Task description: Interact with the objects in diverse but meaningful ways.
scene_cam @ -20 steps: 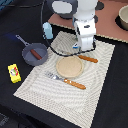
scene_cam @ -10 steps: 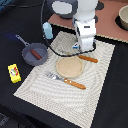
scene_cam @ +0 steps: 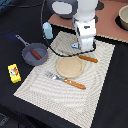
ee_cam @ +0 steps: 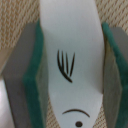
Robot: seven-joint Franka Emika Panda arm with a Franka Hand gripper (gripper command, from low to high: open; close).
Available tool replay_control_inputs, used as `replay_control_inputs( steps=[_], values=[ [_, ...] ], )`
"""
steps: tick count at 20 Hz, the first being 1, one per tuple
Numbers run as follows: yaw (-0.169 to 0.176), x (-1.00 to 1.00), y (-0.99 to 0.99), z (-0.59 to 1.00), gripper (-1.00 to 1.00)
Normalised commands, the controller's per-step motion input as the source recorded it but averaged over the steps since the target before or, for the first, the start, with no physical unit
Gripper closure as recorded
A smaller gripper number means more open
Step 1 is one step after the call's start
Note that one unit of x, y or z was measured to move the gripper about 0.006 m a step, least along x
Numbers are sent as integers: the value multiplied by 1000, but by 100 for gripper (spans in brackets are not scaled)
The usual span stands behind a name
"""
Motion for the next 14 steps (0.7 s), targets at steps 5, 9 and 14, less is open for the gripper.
replay_control_inputs(
  steps=[5,9,14],
  values=[
    [-61,-418,-165,983,100],
    [-77,-513,-293,639,100],
    [-55,-459,-305,254,100]
  ],
)
